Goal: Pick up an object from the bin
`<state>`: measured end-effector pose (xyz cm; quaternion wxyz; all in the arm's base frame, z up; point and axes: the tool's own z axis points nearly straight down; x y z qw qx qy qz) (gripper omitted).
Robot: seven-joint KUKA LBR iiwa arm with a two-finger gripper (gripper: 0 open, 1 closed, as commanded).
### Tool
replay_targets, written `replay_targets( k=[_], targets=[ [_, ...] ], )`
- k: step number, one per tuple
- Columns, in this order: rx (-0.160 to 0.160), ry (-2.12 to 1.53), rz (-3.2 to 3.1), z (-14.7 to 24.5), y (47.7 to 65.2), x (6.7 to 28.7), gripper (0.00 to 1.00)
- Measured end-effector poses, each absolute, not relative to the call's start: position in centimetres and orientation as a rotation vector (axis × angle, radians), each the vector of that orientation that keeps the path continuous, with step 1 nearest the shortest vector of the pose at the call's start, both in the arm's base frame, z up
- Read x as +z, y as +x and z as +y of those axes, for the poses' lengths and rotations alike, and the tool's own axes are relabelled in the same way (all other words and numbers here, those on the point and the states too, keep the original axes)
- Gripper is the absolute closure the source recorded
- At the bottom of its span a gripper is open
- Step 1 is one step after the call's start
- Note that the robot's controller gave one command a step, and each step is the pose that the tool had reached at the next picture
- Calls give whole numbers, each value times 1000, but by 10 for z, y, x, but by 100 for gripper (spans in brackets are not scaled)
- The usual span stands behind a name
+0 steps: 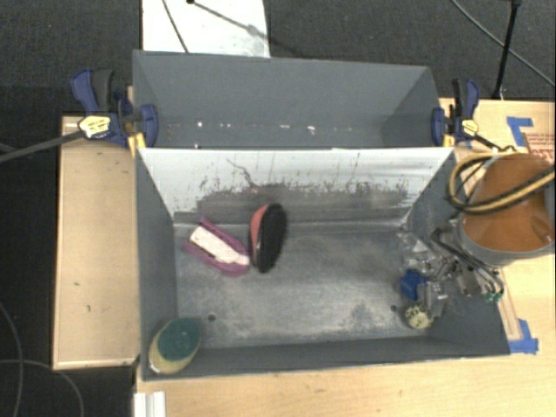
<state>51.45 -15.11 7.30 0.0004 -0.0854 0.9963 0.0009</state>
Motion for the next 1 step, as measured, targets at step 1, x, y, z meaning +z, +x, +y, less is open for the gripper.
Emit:
replay_targets(
  k=[1],
  targets=[
    [-4,-261,3119,-127,544,214,100]
  ],
)
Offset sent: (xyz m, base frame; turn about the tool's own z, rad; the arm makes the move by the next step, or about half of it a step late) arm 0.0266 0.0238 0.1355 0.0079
